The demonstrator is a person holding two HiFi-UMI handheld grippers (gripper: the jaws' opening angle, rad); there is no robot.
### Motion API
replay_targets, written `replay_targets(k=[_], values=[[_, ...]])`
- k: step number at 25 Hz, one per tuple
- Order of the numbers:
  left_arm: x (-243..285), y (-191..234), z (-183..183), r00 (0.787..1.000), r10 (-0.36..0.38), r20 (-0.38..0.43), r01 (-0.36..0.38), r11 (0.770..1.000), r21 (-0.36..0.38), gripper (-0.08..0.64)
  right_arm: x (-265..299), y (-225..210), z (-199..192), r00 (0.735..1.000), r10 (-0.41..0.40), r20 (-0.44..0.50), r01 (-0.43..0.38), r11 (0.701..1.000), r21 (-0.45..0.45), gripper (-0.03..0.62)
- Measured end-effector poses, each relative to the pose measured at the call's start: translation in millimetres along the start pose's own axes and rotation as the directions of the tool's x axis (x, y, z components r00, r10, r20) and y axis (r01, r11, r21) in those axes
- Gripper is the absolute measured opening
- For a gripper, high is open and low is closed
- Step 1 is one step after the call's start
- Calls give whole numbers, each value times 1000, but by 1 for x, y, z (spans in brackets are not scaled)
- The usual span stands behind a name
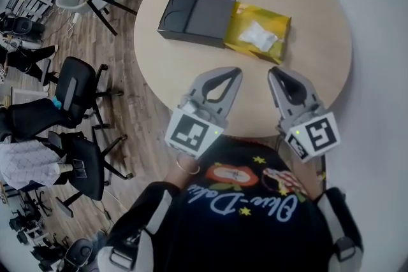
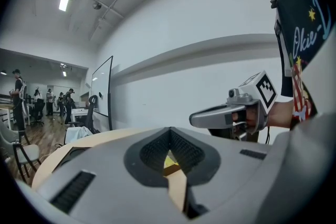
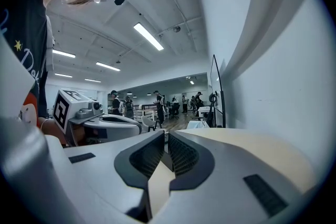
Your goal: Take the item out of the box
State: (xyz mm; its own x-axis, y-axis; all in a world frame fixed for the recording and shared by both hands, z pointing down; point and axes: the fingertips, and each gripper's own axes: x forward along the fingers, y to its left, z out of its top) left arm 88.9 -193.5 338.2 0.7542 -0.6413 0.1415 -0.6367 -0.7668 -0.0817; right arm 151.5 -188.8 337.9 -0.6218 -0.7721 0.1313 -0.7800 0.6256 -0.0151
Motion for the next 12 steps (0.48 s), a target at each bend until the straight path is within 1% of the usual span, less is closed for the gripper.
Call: replay_targets(k=[6, 12], values=[[18, 19, -5, 1000, 1, -16, -1, 1000, -15, -6, 21, -21, -3, 1000, -6, -28, 6, 1000, 5, 0], [34, 37, -11, 999, -4, -48, 4, 1000, -17, -6, 41, -40, -14, 997, -10, -78, 11, 1000, 8, 12]])
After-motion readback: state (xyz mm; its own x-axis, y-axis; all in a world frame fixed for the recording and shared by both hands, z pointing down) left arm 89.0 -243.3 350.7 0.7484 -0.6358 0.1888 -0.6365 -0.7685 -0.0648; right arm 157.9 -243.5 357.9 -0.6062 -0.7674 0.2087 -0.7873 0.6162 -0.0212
